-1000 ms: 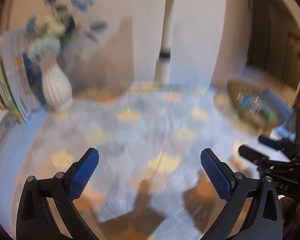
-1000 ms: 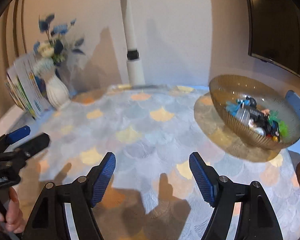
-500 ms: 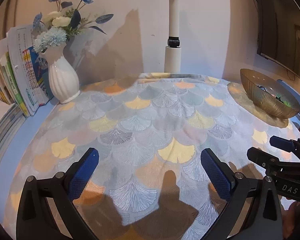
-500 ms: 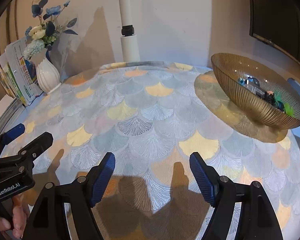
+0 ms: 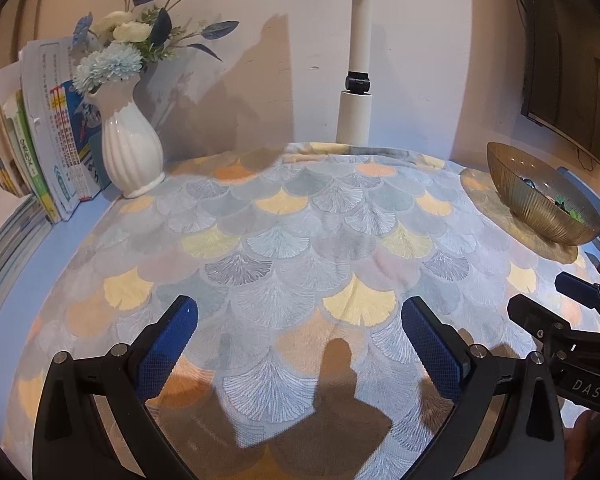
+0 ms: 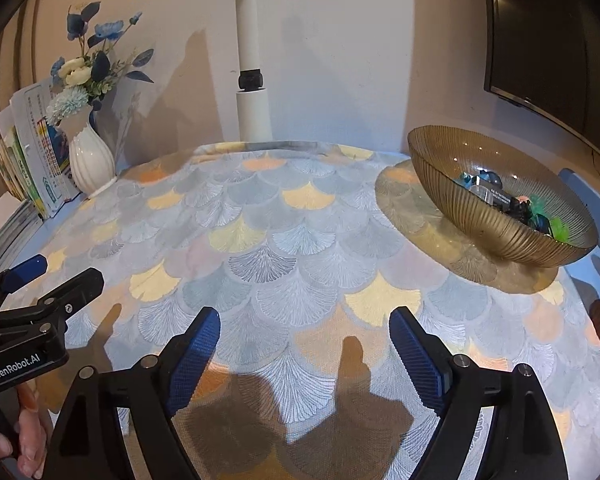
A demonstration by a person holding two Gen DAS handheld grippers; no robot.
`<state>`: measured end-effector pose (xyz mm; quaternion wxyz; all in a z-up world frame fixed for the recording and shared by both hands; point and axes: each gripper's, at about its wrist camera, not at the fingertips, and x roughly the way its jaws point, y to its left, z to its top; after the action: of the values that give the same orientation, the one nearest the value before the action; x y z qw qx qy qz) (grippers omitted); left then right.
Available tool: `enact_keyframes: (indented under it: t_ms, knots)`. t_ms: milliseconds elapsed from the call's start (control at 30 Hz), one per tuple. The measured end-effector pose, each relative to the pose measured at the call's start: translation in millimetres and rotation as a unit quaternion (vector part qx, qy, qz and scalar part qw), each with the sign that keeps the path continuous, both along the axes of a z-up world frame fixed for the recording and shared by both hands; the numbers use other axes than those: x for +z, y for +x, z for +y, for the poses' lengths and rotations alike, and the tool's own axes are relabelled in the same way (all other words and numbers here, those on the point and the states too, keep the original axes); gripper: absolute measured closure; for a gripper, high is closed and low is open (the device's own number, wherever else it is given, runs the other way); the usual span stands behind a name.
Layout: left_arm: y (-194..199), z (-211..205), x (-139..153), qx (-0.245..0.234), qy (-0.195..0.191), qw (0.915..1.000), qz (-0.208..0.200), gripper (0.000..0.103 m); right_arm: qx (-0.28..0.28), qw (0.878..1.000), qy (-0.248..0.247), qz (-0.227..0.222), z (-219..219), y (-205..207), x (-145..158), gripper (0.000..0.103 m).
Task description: Organize rigid objects
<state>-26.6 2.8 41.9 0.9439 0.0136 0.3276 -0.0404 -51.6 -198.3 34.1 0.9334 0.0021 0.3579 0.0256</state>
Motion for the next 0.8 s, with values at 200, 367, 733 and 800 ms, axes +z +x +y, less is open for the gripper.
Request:
enact_keyframes:
  t_ms: [200, 367, 733, 800]
  knots:
    - [0.4, 0.4, -0.3, -0.001, 0.001, 1.0000, 0.000, 0.001, 0.000, 1.000, -0.004, -0.005, 1.6, -2.1, 1.4, 0.017]
    - [0.1, 0.4, -0.5, -0.002, 0.000, 1.0000, 0.001, 0.001, 0.002, 1.000, -0.006, -0.005, 1.4, -1.2, 1.1, 0.017]
    - [0.8, 0.4, -0.6, -0.004, 0.001, 1.0000, 0.003, 0.001, 0.002, 1.000, -0.006, -0.003, 2.0, -1.1, 1.1, 0.015]
    - [1.0, 0.6, -0.6, -0.005, 0.000, 1.0000, 0.003, 0.001, 0.003, 1.000, -0.005, -0.003, 2.0, -1.3, 1.1, 0.015]
